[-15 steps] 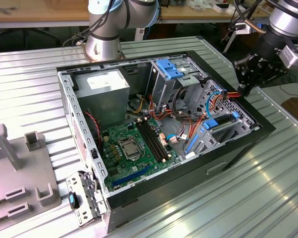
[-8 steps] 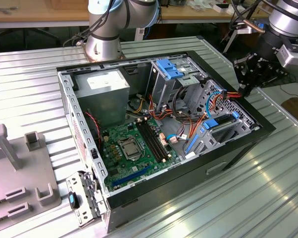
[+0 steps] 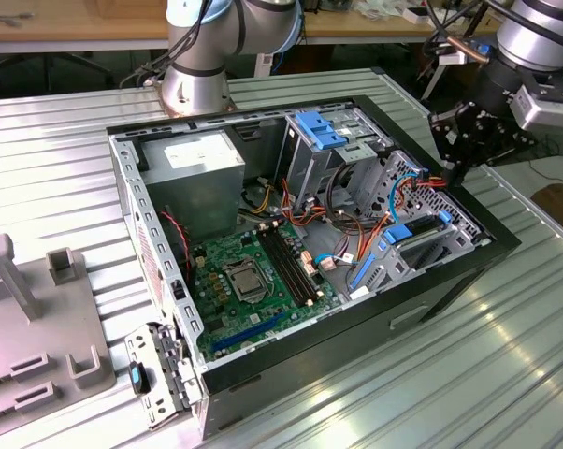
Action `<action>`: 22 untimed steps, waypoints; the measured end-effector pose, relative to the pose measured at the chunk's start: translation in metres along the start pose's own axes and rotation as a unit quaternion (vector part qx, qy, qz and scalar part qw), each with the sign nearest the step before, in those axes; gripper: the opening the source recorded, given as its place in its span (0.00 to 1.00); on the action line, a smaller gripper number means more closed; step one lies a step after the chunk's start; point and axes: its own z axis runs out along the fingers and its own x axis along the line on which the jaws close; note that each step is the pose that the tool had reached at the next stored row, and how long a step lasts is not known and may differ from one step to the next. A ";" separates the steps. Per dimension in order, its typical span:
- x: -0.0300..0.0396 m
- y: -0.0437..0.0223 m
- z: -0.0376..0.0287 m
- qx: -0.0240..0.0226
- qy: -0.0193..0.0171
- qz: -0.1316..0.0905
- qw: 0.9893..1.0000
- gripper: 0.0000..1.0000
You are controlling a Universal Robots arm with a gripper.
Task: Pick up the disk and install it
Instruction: 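Insert the first disk wire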
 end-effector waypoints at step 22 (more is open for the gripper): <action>-0.0005 0.0003 0.0036 -0.021 0.013 0.193 0.981 0.17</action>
